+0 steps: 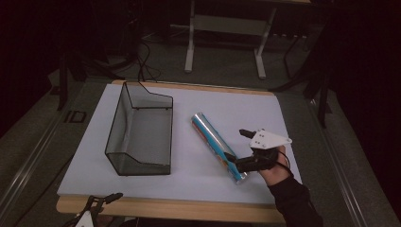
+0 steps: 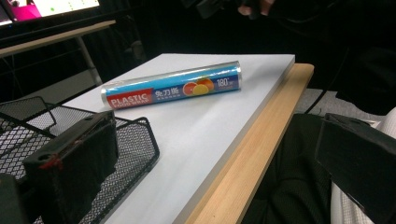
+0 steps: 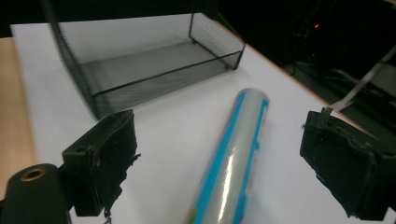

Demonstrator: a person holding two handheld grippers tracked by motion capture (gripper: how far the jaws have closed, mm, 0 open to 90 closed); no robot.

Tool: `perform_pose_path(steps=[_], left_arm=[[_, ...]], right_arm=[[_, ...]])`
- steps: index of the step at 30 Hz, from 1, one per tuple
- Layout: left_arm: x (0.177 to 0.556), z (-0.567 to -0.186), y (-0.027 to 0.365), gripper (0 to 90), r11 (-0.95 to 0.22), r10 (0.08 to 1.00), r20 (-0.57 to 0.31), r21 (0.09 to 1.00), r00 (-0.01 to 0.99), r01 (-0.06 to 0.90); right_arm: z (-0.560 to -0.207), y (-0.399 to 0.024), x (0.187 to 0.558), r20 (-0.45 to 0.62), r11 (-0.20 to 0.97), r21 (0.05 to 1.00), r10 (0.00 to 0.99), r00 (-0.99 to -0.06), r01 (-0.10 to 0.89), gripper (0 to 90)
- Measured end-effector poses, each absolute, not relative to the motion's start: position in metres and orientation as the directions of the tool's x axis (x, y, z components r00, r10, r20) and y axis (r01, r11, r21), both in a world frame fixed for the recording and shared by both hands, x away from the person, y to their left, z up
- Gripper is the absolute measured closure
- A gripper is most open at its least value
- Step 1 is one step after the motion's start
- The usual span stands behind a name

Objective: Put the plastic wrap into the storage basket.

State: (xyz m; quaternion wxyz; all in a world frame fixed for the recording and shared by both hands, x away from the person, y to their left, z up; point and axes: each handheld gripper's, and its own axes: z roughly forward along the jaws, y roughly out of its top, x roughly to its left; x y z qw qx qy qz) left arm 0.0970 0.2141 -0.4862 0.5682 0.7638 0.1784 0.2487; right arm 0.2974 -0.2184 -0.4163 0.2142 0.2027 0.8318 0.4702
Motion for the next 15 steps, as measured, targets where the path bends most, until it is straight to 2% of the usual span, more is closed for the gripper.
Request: perform_pose_path(steps=[9, 15], left_arm=[[0.097, -0.486, 0.214, 0.1, -0.29, 0.551, 0.174, 0.957, 0.816, -0.008], [0.097, -0.486, 0.214, 0.1, -0.292, 0.549, 0.176, 0.956, 0.817, -0.009]], right_arm=[[-0.431, -0.199, 0.33, -0.075, 0.465, 0.848, 0.578, -0.813, 0.253, 9.2], [-0.444, -0.187, 0.347, -0.038, 0.5, 0.803, 0.585, -0.81, 0.323, 9.2]])
